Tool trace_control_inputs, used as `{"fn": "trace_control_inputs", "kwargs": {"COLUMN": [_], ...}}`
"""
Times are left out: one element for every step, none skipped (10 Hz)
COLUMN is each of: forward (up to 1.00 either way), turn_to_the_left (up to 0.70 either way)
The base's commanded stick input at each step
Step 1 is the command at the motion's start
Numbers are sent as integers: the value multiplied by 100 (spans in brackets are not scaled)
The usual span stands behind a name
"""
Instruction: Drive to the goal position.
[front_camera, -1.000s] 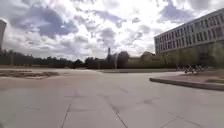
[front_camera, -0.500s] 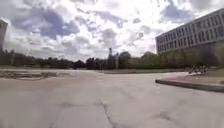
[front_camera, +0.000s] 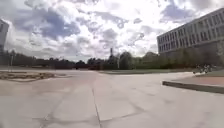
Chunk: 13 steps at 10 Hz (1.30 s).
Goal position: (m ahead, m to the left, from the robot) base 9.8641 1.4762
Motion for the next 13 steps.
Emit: {"fn": "trace_control_inputs", "kwargs": {"forward": [100,100,100,100,100,100,100,100,100,100,100,100,100], "turn_to_the_left": [0,0,0,0,0,0,0,0,0,0,0,0,0]}}
